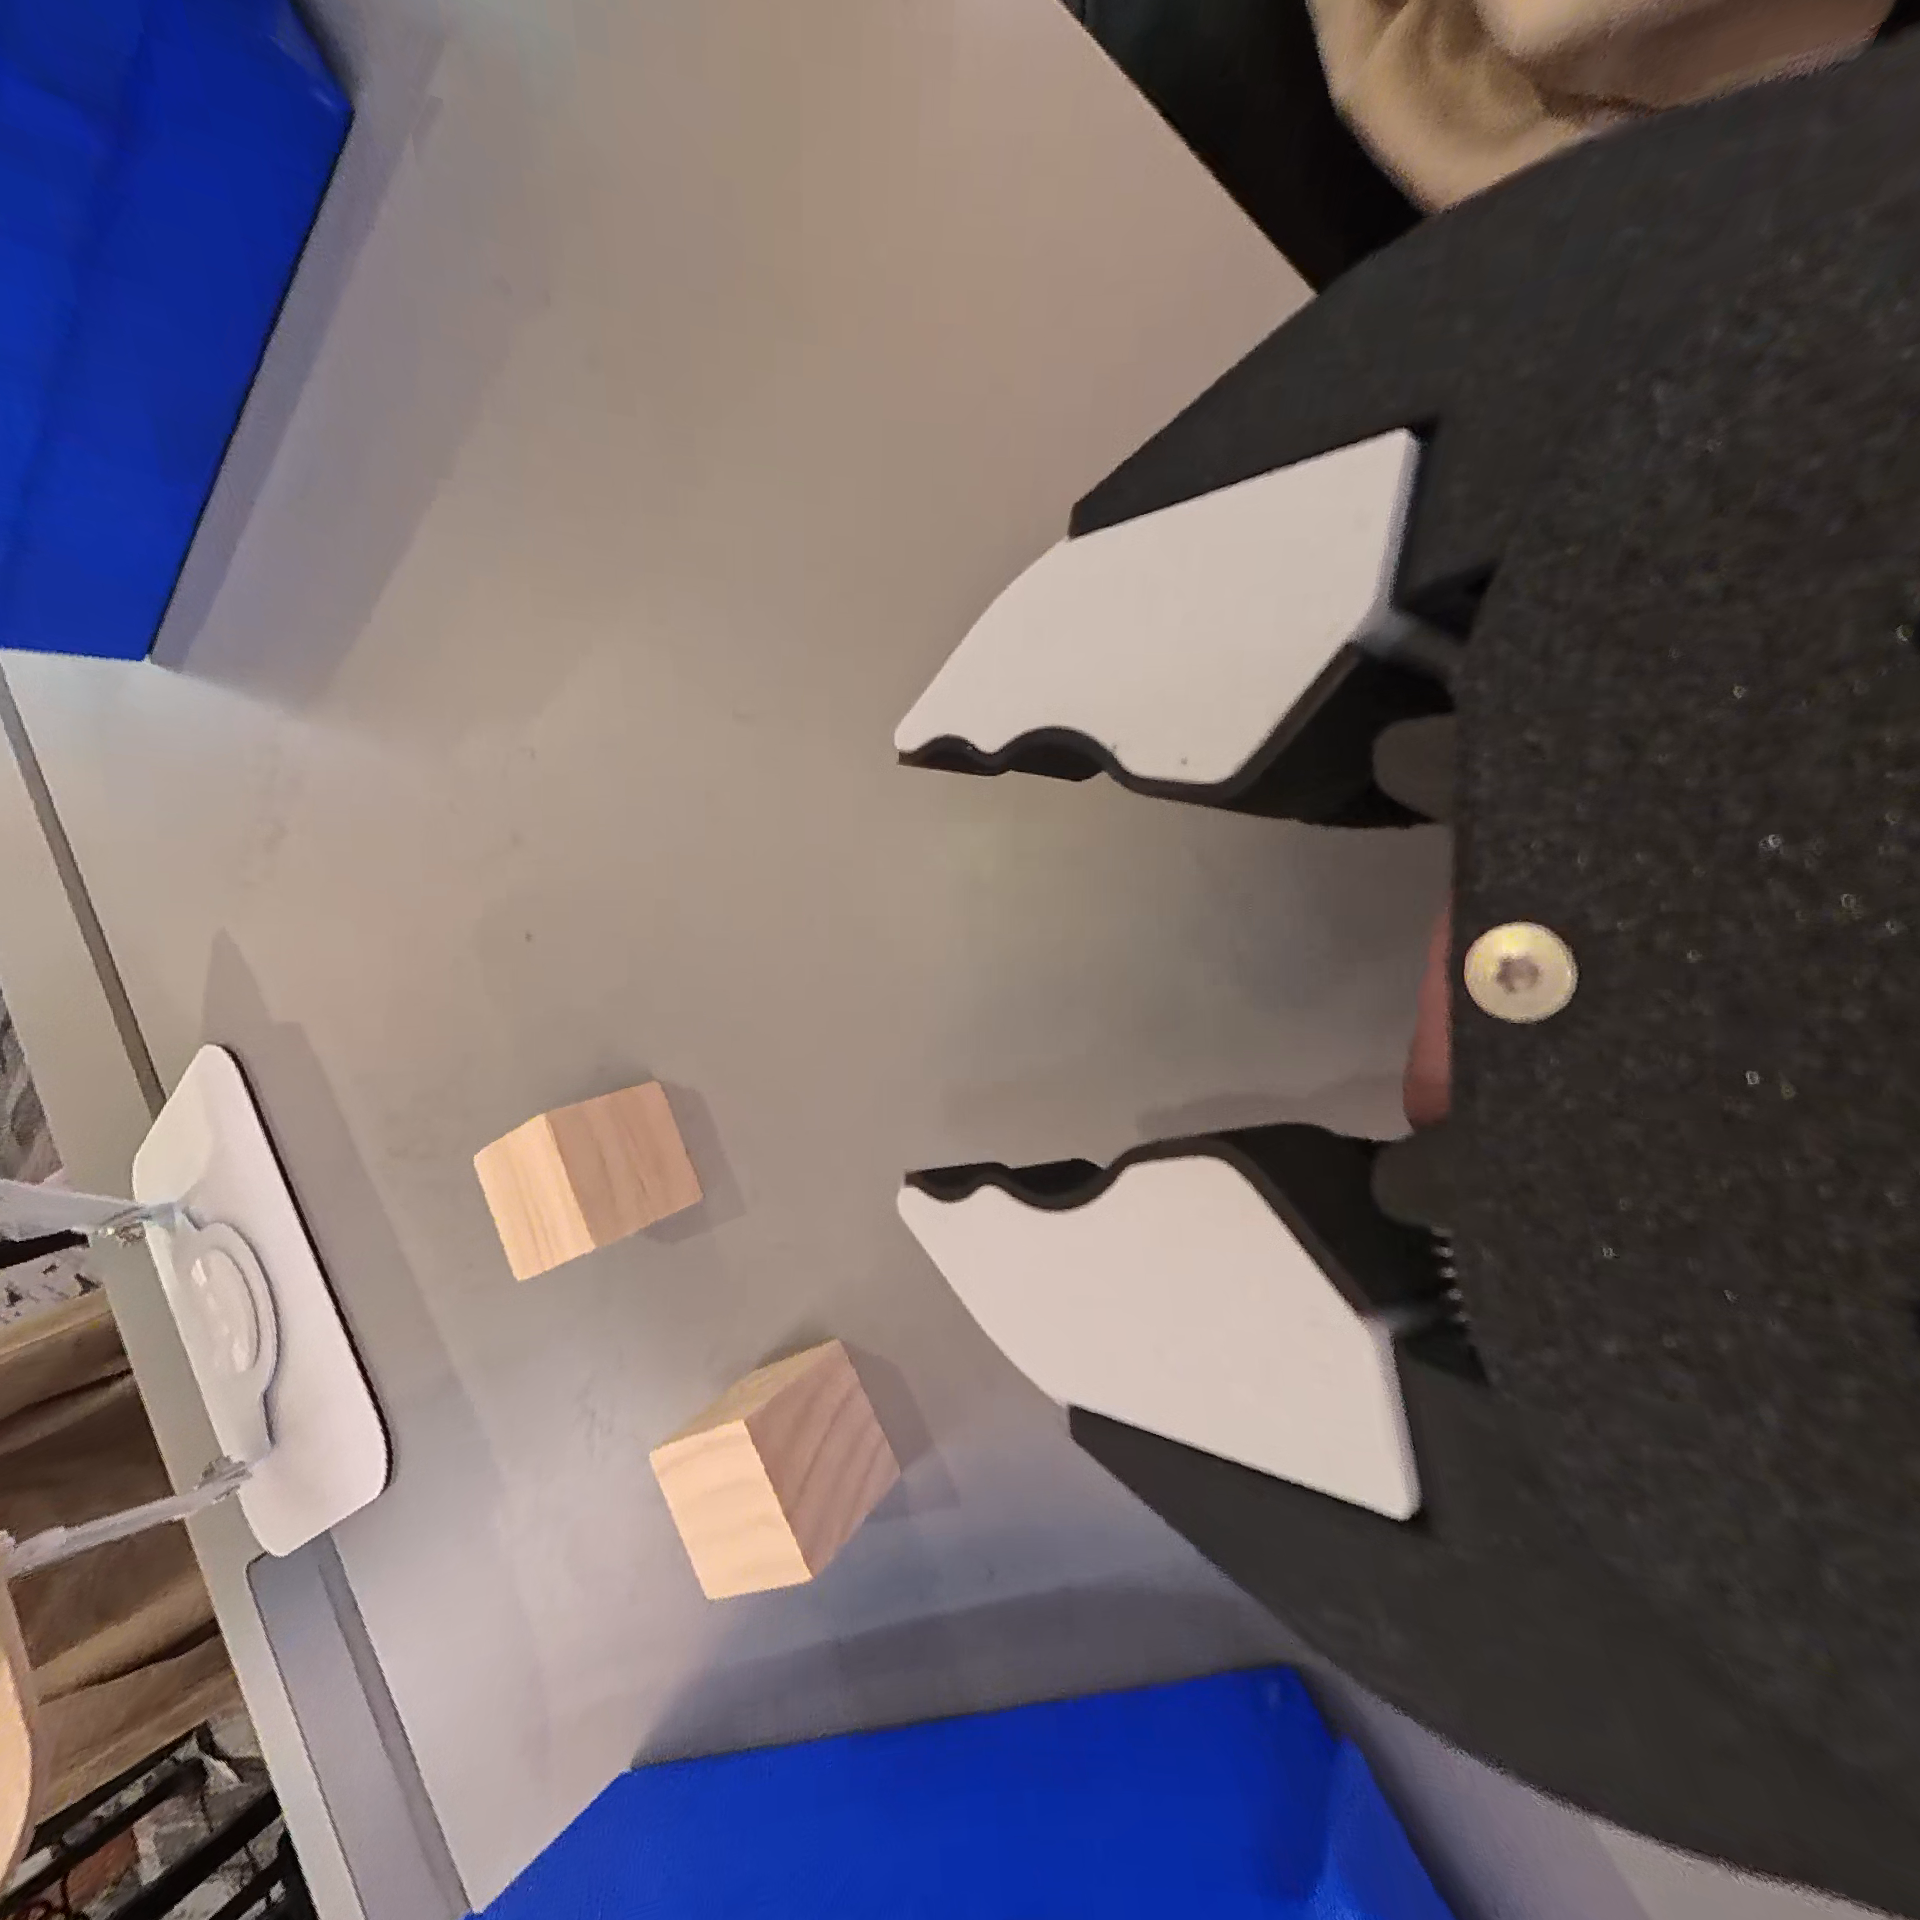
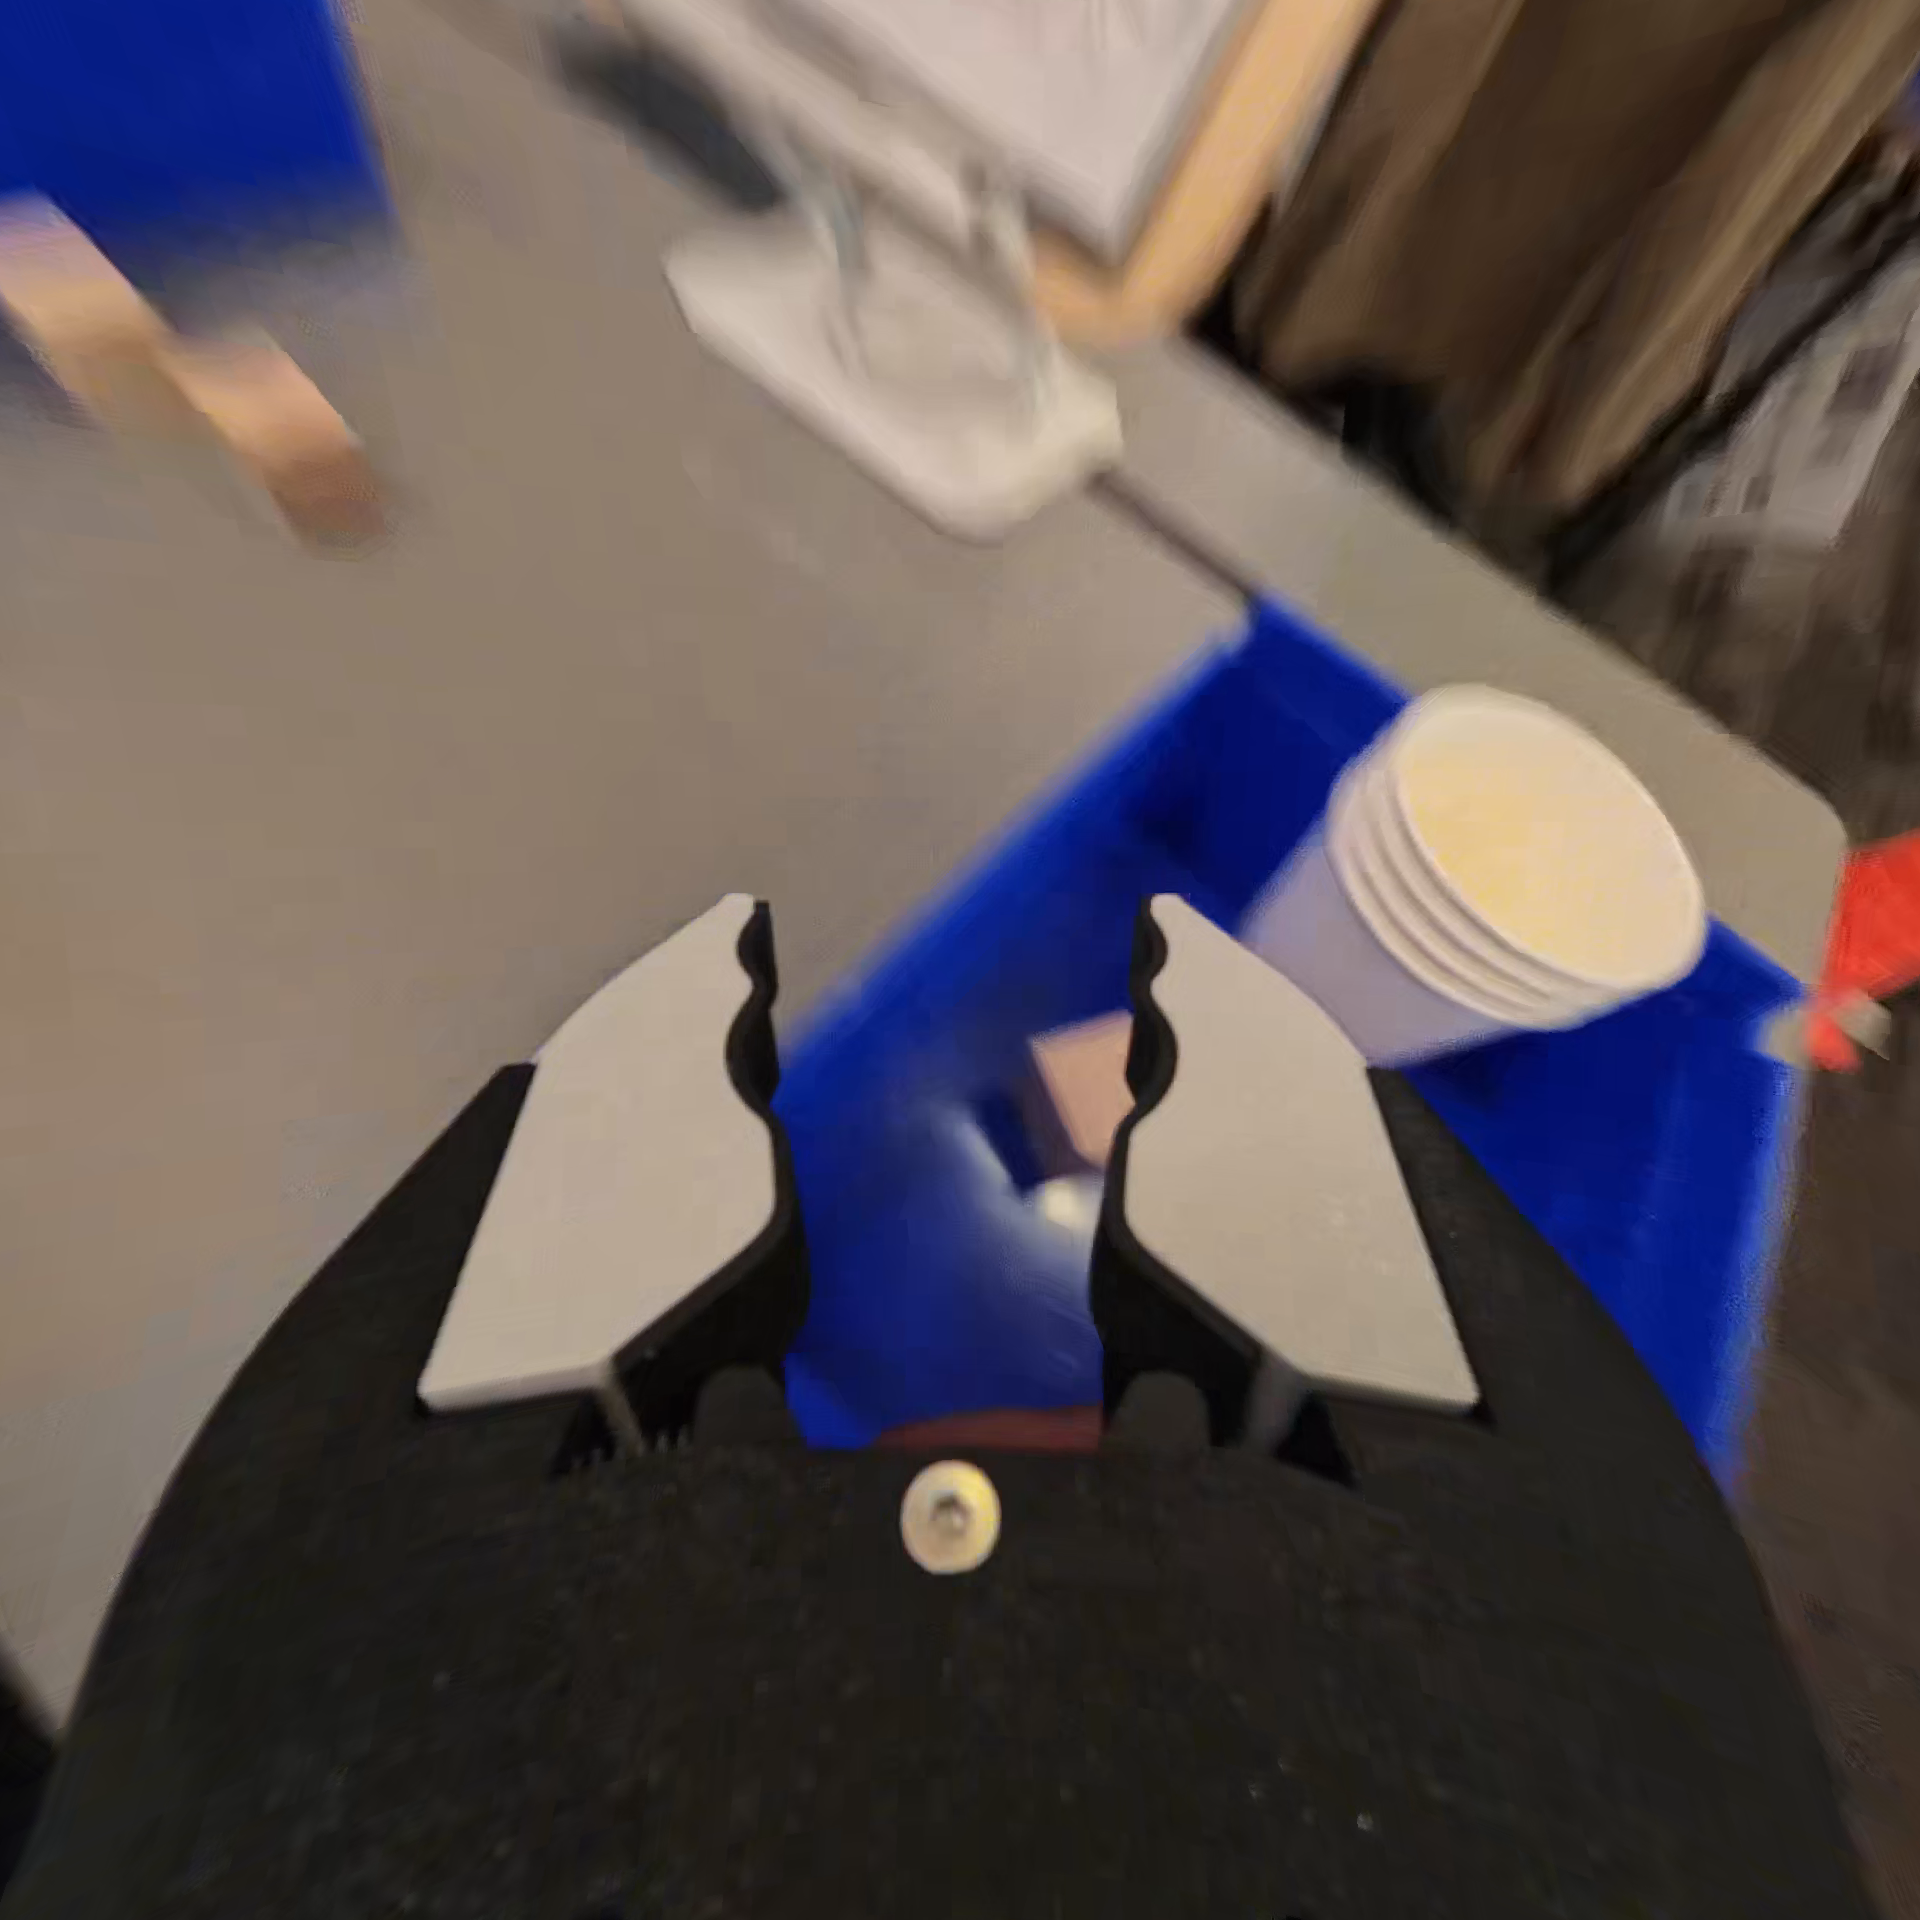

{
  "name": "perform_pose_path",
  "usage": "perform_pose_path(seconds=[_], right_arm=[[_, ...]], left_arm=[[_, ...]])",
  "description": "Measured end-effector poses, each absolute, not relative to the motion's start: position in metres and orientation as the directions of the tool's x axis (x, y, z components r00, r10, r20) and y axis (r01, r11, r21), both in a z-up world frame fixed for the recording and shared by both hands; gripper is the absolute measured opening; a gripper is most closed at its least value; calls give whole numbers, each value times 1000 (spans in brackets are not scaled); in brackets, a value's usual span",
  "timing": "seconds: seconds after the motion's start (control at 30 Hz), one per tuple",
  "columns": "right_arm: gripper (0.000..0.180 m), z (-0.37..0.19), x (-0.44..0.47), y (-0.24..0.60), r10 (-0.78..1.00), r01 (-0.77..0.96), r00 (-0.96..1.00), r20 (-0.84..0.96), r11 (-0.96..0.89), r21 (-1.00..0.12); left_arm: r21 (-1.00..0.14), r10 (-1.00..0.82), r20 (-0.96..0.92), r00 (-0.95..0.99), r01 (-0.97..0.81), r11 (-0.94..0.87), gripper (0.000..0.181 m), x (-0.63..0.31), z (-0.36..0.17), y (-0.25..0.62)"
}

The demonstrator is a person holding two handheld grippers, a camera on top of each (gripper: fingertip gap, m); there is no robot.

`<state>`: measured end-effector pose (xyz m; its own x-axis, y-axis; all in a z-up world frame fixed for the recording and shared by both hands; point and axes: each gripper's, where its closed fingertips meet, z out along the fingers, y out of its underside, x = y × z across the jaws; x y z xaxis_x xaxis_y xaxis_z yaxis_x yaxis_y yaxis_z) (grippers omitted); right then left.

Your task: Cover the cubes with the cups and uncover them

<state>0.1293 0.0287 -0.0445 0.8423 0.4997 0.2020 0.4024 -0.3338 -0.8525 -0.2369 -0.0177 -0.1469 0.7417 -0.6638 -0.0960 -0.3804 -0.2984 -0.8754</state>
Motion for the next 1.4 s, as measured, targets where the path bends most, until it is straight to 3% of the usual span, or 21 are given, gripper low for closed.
perform_pose_path(seconds=[0.03, 0.1, 0.17, 0.23, 0.4, 0.6, 0.8, 0.83, 0.9, 1.03, 1.17, 1.3, 1.4], right_arm=[[60, -26, 102, 10, 504, 282, 854, 126, -246, -927], [58, -15, 53, -25, 523, 47, 851, -46, -164, -985], [59, -37, 7, -53, 557, -48, 820, -136, -170, -984], [70, -64, -30, -74, 587, -36, 799, -129, -167, -985], [63, -89, -63, -97, 612, 104, 790, 27, -92, -990], [58, -102, -70, -100, 622, 177, 777, 94, -72, -982], [56, -113, -74, -104, 668, 85, 742, -64, -187, -979], [55, -113, -74, -105, 676, 51, 728, -114, -219, -974], [52, -114, -72, -105, 682, 4, 708, -182, -262, -965], [49, -111, -56, -99, 663, -34, 713, -226, -288, -957], [49, -104, -38, -93, 634, -22, 751, -185, -255, -967], [49, -102, -31, -89, 621, -4, 767, -161, -246, -969], [49, -108, -33, -87, 625, 21, 765, -153, -263, -965]], left_arm=[[-876, -660, -88, 746, -373, -305, 72, -238, -147, -17], [-874, -656, -80, 751, -369, -316, 72, -239, -149, -16], [-865, -642, -89, 761, -379, -329, 72, -241, -152, -14], [-860, -629, -100, 771, -385, -335, 72, -242, -154, -12], [-850, -604, -55, 795, -355, -390, 72, -232, -154, 0], [-824, -548, -18, 836, -322, -465, 76, -192, -147, 64], [-751, -435, 10, 900, -281, -598, 79, -193, -171, 120], [-732, -439, 37, 898, -275, -623, 75, -188, -176, 123], [-706, -489, 50, 871, -315, -634, 45, -179, -181, 125], [-670, -718, 66, 693, -503, -547, 45, -153, -175, 100], [-633, -923, 146, 355, -684, -363, 45, -134, -174, 48], [-672, -989, 138, -50, -739, -56, 45, -124, -169, -8], [-630, -987, 101, -121, -776, 31, 45, -123, -180, -19]])
